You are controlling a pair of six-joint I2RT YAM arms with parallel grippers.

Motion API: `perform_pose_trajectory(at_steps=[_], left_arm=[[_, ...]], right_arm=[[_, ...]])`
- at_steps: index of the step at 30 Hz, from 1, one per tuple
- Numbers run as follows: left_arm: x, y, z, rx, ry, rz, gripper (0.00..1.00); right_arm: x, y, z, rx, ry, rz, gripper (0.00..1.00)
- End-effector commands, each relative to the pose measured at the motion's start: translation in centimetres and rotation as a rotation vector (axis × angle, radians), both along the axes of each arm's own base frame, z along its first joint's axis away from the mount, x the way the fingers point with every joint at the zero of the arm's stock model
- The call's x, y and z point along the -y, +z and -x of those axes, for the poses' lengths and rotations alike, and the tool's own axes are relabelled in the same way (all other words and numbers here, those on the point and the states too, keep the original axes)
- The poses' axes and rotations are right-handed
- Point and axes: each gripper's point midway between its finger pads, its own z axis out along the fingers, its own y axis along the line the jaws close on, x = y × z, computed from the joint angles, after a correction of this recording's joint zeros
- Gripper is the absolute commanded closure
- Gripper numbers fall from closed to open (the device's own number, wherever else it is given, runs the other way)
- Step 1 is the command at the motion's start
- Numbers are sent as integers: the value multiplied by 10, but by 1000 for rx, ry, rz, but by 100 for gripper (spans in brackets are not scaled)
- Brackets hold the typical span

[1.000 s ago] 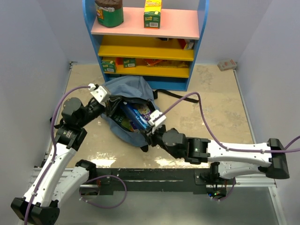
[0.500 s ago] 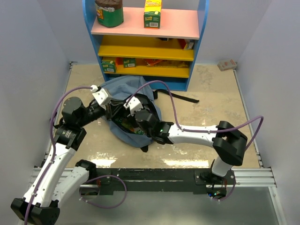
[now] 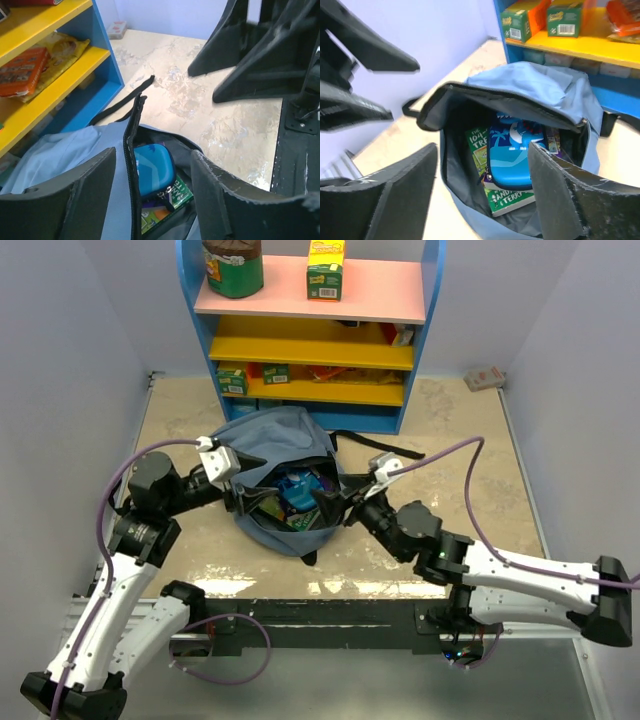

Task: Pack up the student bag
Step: Place the stationery in the student bag, then adjust the student bag at the center of the board.

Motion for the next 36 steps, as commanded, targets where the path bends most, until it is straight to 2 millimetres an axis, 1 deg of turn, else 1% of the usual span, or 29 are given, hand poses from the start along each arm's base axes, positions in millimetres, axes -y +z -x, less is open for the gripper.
perform_pose_trajectory(at_steps=[1, 2, 3, 4, 5, 6, 7, 8, 9, 10, 11, 12, 13, 14, 16, 17, 20, 21, 22, 23, 24, 25, 27, 28, 30, 31, 33, 34, 36], left_arm=[[-11, 16, -3, 48, 69, -37, 32], [-15, 15, -7, 53, 102, -49, 32], [-20, 13, -13, 60, 141, -63, 32], [-31, 13, -26, 68, 237, -68, 32], [-35, 14, -30, 79, 274, -67, 32], [-38, 5, -35, 69, 300, -72, 32], [-40, 2, -38, 71, 315, -74, 32], [-38, -1, -38, 80, 302, -74, 32], [-35, -15, -38, 67, 280, -93, 32], [-28, -22, -32, 62, 223, -94, 27], [-24, -28, -29, 61, 188, -95, 24], [-20, -45, -26, 47, 152, -115, 23], [-15, -50, -21, 51, 107, -108, 22], [-13, -57, -21, 43, 91, -114, 22], [-8, -75, -14, 47, 21, -144, 26], [-6, -80, -9, 47, -14, -157, 27], [1, -97, 15, 38, -163, -202, 41], [2, -97, 20, 88, -207, -228, 46], [2, -108, 39, 33, -283, -243, 54], [2, -111, 46, 42, -324, -257, 57], [3, -105, 52, 80, -356, -265, 60], [3, -107, 63, 48, -392, -260, 63], [4, -97, 70, 68, -421, -255, 65], [4, -97, 78, 37, -443, -249, 65], [5, -85, 83, 48, -460, -237, 64], [5, -80, 84, 47, -461, -230, 64], [5, -60, 80, 27, -416, -204, 64], [4, -50, 62, 65, -330, -216, 63], [-3, -34, 39, 50, -176, -208, 62]], right_arm=[[22, 35, 6, -2, -26, -101, 29], [21, 41, 6, 18, -27, -94, 30], [14, 38, 2, 24, -30, -64, 30], [8, 56, -1, 48, -32, -74, 30], [2, 60, -6, 77, -43, -36, 30], [-7, 63, -12, 89, -54, -11, 30], [-22, 76, -19, 107, -58, -4, 30], [-32, 80, -23, 128, -60, 15, 29], [-38, 86, -27, 146, -65, 18, 28], [-53, 96, -34, 166, -69, 11, 27], [-59, 97, -39, 188, -78, 32, 25], [-65, 95, -46, 186, -88, 43, 25], [-73, 97, -54, 170, -98, 56, 25], [-86, 72, -70, 131, -113, 104, 25], [-102, 55, -81, 95, -101, 137, 26], [-114, 28, -90, 59, -96, 171, 28], [-130, -10, -93, -11, -59, 227, 35], [-135, -25, -92, -37, -42, 248, 37], [-136, -42, -89, -64, -26, 273, 40], [-140, -50, -83, -97, 9, 261, 46], [-139, -58, -80, -116, 14, 264, 48], [-136, -77, -74, -145, 31, 288, 55], [-135, -98, -61, -210, 78, 283, 61], [-126, -120, -54, -246, 81, 310, 67], [-119, -140, -45, -299, 88, 318, 73], [-110, -161, -38, -326, 83, 356, 77], [-100, -179, -30, -361, 70, 378, 81], [-88, -196, -24, -382, 61, 413, 84], [-72, -218, -17, -419, 38, 454, 86]])
